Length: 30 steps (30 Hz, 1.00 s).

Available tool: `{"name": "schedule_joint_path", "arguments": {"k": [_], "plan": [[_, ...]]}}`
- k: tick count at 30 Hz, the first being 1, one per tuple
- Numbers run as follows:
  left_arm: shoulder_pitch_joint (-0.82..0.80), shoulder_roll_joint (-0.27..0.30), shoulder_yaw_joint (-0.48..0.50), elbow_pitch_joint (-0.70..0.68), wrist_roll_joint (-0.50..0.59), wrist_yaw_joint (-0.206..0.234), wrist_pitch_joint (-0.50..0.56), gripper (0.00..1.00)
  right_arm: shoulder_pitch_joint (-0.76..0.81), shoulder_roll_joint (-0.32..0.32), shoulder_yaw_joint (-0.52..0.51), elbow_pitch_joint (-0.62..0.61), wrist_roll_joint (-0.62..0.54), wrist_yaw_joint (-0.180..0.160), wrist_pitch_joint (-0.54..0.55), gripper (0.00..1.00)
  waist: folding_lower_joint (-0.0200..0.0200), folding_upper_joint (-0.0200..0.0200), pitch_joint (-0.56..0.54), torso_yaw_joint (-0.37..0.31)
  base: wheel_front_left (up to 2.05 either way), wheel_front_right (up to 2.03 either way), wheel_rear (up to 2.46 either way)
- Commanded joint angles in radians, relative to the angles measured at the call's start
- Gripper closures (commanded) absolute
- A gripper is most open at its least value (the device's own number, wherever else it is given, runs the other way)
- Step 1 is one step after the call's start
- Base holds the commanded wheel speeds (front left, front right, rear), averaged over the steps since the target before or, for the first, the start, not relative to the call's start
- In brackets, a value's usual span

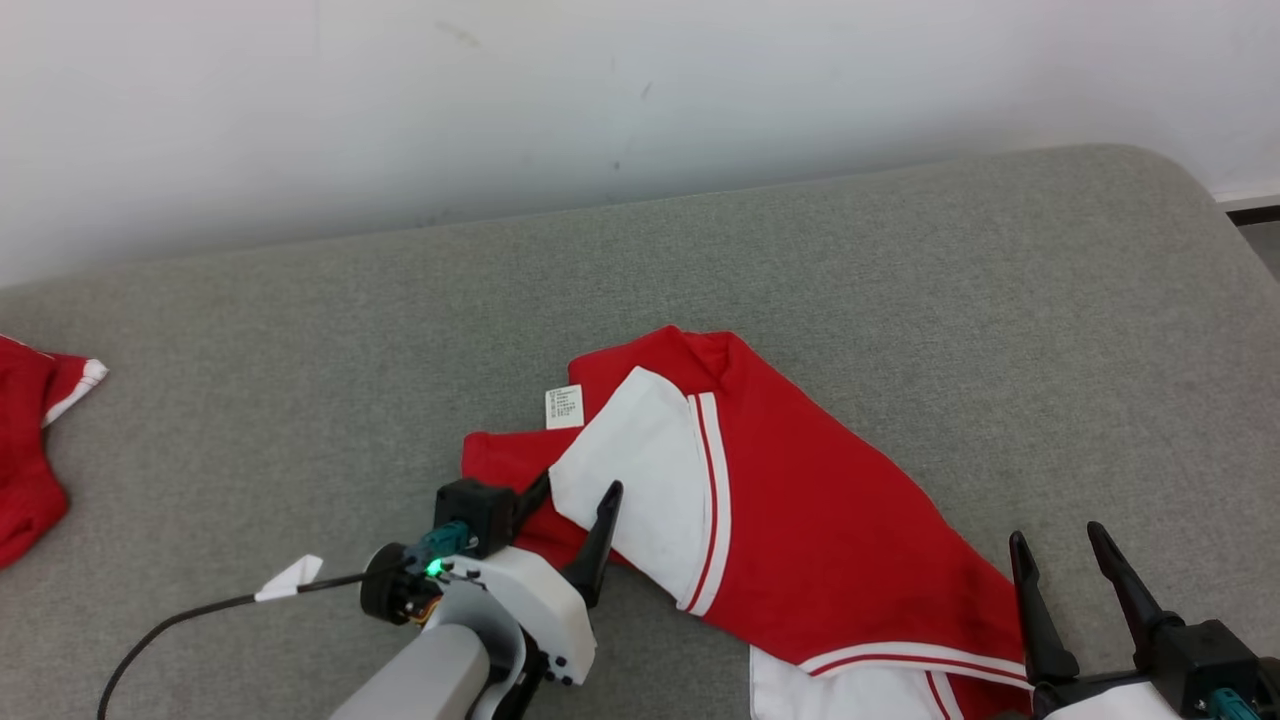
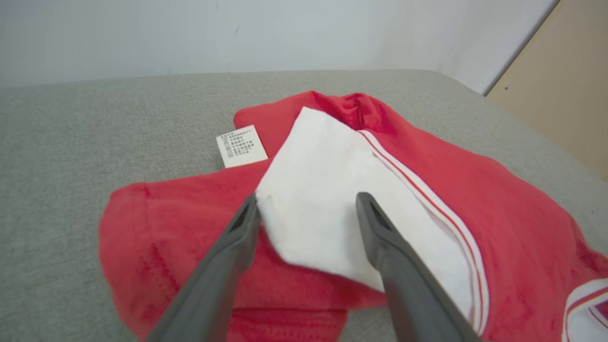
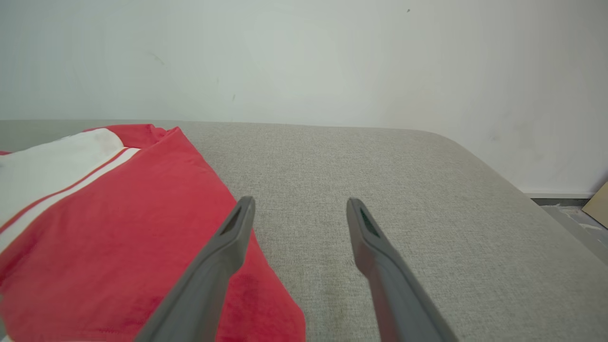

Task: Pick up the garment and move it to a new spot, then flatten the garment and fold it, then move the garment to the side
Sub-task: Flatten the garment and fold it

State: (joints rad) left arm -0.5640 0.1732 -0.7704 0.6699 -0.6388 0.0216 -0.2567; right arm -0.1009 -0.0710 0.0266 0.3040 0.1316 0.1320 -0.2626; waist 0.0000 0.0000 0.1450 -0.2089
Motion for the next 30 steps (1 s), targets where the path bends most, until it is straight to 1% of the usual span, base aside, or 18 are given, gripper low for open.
{"name": "schedule_joint_path", "arguments": {"k": [1, 4, 5, 6, 7, 8, 9, 14, 17, 19, 21, 24, 28, 30], "plan": [[-0.01, -0.002, 0.001, 0.01, 0.009, -0.005, -0.005, 0.0, -0.013, -0.002, 0.002, 0.002, 0.001, -0.003, -0.003, 0.0, 0.0, 0.0, 0.004, -0.006, 0.0, 0.0, 0.0], [-0.014, -0.004, 0.003, 0.019, 0.007, -0.008, -0.006, 0.0, -0.013, -0.001, 0.003, 0.002, 0.003, -0.003, -0.003, 0.0, 0.0, 0.0, 0.007, -0.01, 0.0, 0.0, 0.0], [-0.016, -0.003, 0.005, 0.025, 0.007, -0.007, -0.006, 0.05, -0.013, -0.001, 0.001, 0.003, 0.002, -0.003, -0.003, 0.0, 0.0, 0.0, 0.009, -0.012, 0.0, 0.0, 0.0], [-0.016, -0.002, 0.006, 0.032, 0.006, -0.006, -0.006, 0.51, -0.013, -0.001, 0.0, 0.002, 0.003, -0.003, -0.003, 0.0, 0.0, 0.0, 0.01, -0.015, 0.0, 0.0, 0.0], [-0.018, -0.001, 0.006, 0.038, 0.005, -0.007, -0.006, 0.66, -0.013, -0.001, -0.001, 0.001, 0.003, -0.003, -0.003, 0.0, 0.0, 0.0, 0.011, -0.018, 0.0, 0.0, 0.0], [-0.021, 0.0, 0.006, 0.046, 0.002, -0.009, -0.006, 0.92, -0.013, 0.0, -0.002, 0.0, 0.002, -0.003, -0.003, 0.0, 0.0, 0.0, 0.012, -0.02, 0.0, 0.0, 0.0], [-0.024, 0.0, 0.004, 0.052, 0.002, -0.011, -0.003, 1.0, -0.014, 0.0, -0.003, 0.0, 0.001, -0.003, -0.003, 0.0, 0.0, 0.0, 0.014, -0.023, 0.0, 0.0, 0.0], [-0.05, -0.01, -0.005, 0.043, -0.007, -0.035, 0.019, 1.0, -0.02, 0.003, -0.001, -0.002, 0.003, -0.003, -0.003, 0.0, 0.0, 0.0, 0.021, -0.038, 0.0, 0.0, 0.0], [-0.084, -0.019, -0.008, -0.002, -0.022, -0.061, 0.052, 1.0, -0.026, 0.006, 0.004, -0.005, 0.009, -0.003, -0.003, 0.0, 0.0, 0.0, 0.033, -0.055, 0.0, 0.0, 0.0], [-0.121, -0.017, -0.006, -0.039, -0.03, -0.071, 0.084, 1.0, -0.036, 0.011, 0.016, -0.004, 0.014, -0.003, -0.003, 0.0, 0.0, 0.0, 0.046, -0.075, 0.0, 0.0, 0.0], [-0.162, -0.013, -0.004, -0.075, -0.036, -0.074, 0.122, 1.0, -0.053, 0.014, 0.03, -0.005, 0.023, -0.003, -0.003, 0.0, 0.0, 0.0, 0.063, -0.105, 0.0, 0.0, 0.0], [-0.229, -0.01, 0.003, -0.112, -0.035, -0.066, 0.176, 1.0, -0.07, 0.018, 0.053, -0.007, 0.036, -0.003, -0.003, 0.0, 0.0, 0.0, 0.095, -0.163, 0.0, 0.0, 0.0], [-0.324, -0.006, 0.015, -0.11, -0.038, -0.056, 0.24, 1.0, -0.082, 0.021, 0.08, -0.012, 0.093, -0.003, -0.003, 0.0, 0.0, 0.0, 0.137, -0.247, 0.0, 0.0, 0.0], [-0.376, -0.001, 0.017, -0.098, -0.02, -0.048, 0.264, 1.0, -0.082, 0.02, 0.087, -0.015, 0.12, -0.003, -0.003, 0.0, 0.0, 0.0, 0.162, -0.288, 0.0, 0.0, 0.0]]}}
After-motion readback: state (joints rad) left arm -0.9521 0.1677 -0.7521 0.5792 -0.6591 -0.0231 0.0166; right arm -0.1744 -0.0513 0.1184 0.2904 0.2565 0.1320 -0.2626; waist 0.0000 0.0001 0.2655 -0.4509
